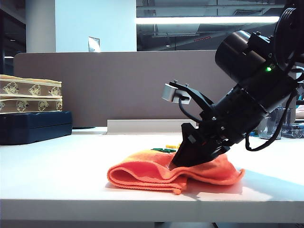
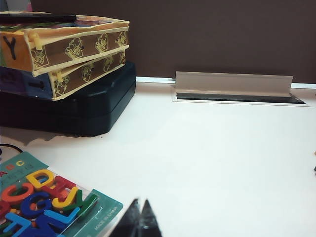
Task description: Use an orange cloth to wipe the letter magnets on the table away for a distance.
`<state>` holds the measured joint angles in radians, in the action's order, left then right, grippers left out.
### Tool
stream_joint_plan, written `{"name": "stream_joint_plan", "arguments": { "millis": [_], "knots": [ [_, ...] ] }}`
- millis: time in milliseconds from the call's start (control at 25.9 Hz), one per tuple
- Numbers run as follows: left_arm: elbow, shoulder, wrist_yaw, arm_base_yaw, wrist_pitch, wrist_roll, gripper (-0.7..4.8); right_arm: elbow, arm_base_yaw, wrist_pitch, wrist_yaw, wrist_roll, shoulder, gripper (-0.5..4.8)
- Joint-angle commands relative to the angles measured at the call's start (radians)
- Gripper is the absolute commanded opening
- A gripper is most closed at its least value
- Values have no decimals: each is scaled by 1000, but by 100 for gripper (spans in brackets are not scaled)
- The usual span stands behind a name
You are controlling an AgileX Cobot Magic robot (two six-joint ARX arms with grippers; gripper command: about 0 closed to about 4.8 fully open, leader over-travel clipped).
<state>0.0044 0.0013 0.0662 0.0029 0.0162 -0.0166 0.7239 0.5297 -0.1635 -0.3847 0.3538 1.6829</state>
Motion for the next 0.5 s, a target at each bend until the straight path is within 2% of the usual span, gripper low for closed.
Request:
{"name": "stream_joint_plan", "arguments": {
  "millis": [39,193,348,502],
  "knots": [
    [1,0,6,0,7,1,-2,-4,2,32,9,-2,6,81],
    [1,0,6,0,7,1,-2,-2,17,24,-3,-2,5,6],
    [1,0,6,0,7,1,-2,46,68,15,-13,-2,6,-1],
    [1,0,6,0,8,1,-2,165,83,5,2,-2,11,-1]
  ]
}}
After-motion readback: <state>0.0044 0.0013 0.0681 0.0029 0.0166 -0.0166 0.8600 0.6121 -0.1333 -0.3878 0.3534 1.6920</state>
